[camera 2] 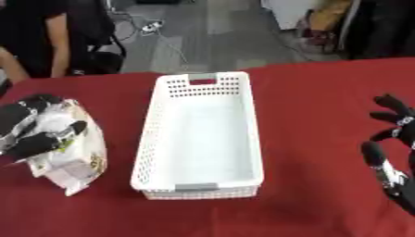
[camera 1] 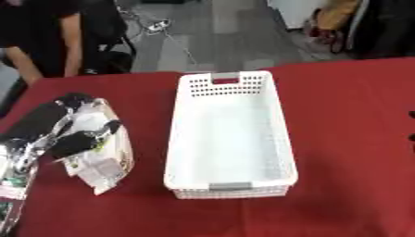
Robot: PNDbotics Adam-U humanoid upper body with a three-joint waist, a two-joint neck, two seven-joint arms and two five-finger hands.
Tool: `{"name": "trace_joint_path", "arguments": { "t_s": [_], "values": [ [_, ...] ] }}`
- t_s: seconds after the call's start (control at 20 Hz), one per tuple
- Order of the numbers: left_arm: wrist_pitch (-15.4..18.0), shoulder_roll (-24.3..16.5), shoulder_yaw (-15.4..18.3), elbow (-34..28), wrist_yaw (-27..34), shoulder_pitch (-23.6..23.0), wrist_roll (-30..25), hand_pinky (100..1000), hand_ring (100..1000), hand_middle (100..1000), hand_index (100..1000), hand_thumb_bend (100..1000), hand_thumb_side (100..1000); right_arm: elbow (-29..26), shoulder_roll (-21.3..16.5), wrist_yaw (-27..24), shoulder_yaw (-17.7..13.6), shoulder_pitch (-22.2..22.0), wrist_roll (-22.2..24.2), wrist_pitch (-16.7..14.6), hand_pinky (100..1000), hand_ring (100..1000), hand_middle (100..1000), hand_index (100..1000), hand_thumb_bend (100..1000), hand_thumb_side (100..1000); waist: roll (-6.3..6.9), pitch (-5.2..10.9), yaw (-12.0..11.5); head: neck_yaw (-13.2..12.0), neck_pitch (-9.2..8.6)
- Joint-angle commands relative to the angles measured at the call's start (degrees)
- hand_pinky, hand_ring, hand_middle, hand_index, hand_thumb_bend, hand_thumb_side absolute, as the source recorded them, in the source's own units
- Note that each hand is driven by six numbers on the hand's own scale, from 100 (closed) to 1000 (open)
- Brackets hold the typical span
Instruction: Pick up objects on the table and place them in the box.
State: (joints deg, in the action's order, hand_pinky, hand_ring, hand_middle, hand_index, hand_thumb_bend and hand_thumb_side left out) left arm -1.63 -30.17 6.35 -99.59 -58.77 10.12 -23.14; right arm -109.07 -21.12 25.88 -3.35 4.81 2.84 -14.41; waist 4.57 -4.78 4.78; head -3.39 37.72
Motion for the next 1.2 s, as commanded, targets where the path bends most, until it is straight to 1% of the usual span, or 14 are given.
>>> {"name": "trace_joint_path", "arguments": {
  "t_s": [0.05,0.45,0.6,0.65,0.7,0.75,0.85,0.9,0.95,1.0,1.05,1.1,1.15,1.2],
  "values": [
    [0.9,-2.9,-0.5,0.3,-0.5,-0.3,-0.6,882,878,903,946,1000,949,-0.7,-1.3,0.0,-0.1,0.8,0.2,-0.1,551,797,886,1000,513,931,-0.02,0.63,0.0,-0.2,-0.64],
    [2.8,-3.7,-2.0,2.4,-0.6,-0.3,-2.5,821,811,821,922,1000,842,-0.6,-1.3,-0.1,0.0,0.9,0.3,-0.2,551,797,886,1000,514,930,-0.05,0.60,0.1,-0.4,-0.86],
    [3.3,-3.6,-2.3,3.0,-0.7,0.0,-2.6,789,746,755,885,1000,742,-0.6,-1.3,-0.1,0.0,0.9,0.3,-0.2,551,797,886,1000,514,930,-0.05,0.58,0.1,-0.4,-0.86],
    [3.3,-3.6,-2.4,3.1,-0.8,0.1,-2.4,762,706,723,863,883,677,-0.6,-1.3,-0.1,0.0,0.9,0.3,-0.2,551,797,886,1000,514,930,-0.05,0.58,0.2,-0.4,-0.88],
    [3.2,-3.6,-2.4,3.1,-0.8,0.2,-2.1,726,647,678,831,673,596,-0.6,-1.3,-0.1,0.0,0.9,0.3,-0.2,551,797,886,1000,514,930,-0.06,0.58,0.2,-0.4,-0.93],
    [3.1,-3.6,-2.4,3.1,-0.7,0.2,-1.6,710,619,658,815,592,561,-0.6,-1.3,-0.1,-0.1,0.9,0.3,-0.2,551,797,886,1000,514,930,-0.06,0.57,0.1,-0.4,-0.96],
    [2.7,-3.3,-2.5,2.8,-0.3,0.5,0.2,595,508,582,734,204,407,-0.7,-1.3,-0.1,-0.1,0.9,0.3,-0.1,551,797,886,1000,515,930,-0.10,0.54,0.1,-0.4,-1.08],
    [2.6,-3.2,-2.6,2.7,0.1,0.6,1.2,554,481,558,702,100,374,-0.7,-1.2,-0.1,-0.1,0.9,0.3,-0.2,551,797,886,1000,515,929,-0.12,0.53,0.1,-0.4,-1.11],
    [2.6,-3.1,-2.8,2.7,0.5,0.6,2.1,544,474,551,694,100,367,-0.7,-1.2,-0.1,-0.1,0.9,0.3,-0.2,551,797,886,1000,515,929,-0.13,0.52,0.1,-0.4,-1.12],
    [2.6,-3.0,-2.9,2.7,1.0,0.7,3.0,452,401,485,588,100,338,-0.7,-1.2,-0.1,-0.1,0.9,0.3,-0.2,551,797,886,1000,515,930,-0.15,0.51,0.1,-0.4,-1.14],
    [2.6,-2.9,-3.0,2.8,1.7,0.7,4.0,403,366,456,542,100,328,-0.7,-1.2,-0.1,-0.1,0.9,0.3,-0.2,551,797,886,1000,515,930,-0.16,0.51,0.1,-0.4,-1.17],
    [2.7,-2.9,-3.1,2.9,2.4,0.7,4.8,351,330,424,505,100,296,-0.7,-1.2,-0.1,-0.1,0.9,0.3,-0.2,551,797,886,1000,515,930,-0.17,0.51,0.1,-0.4,-1.21],
    [2.9,-2.8,-3.3,3.1,3.3,0.8,5.6,351,330,424,505,100,296,-0.7,-1.2,-0.1,-0.1,0.9,0.3,-0.2,551,797,886,1000,515,930,-0.18,0.51,0.1,-0.4,-1.26],
    [3.1,-2.8,-3.3,3.2,4.0,0.9,6.4,219,241,341,403,100,310,-0.7,-1.2,-0.1,-0.1,0.9,0.3,-0.1,551,798,886,1000,515,929,-0.19,0.51,0.1,-0.4,-1.30]
  ]
}}
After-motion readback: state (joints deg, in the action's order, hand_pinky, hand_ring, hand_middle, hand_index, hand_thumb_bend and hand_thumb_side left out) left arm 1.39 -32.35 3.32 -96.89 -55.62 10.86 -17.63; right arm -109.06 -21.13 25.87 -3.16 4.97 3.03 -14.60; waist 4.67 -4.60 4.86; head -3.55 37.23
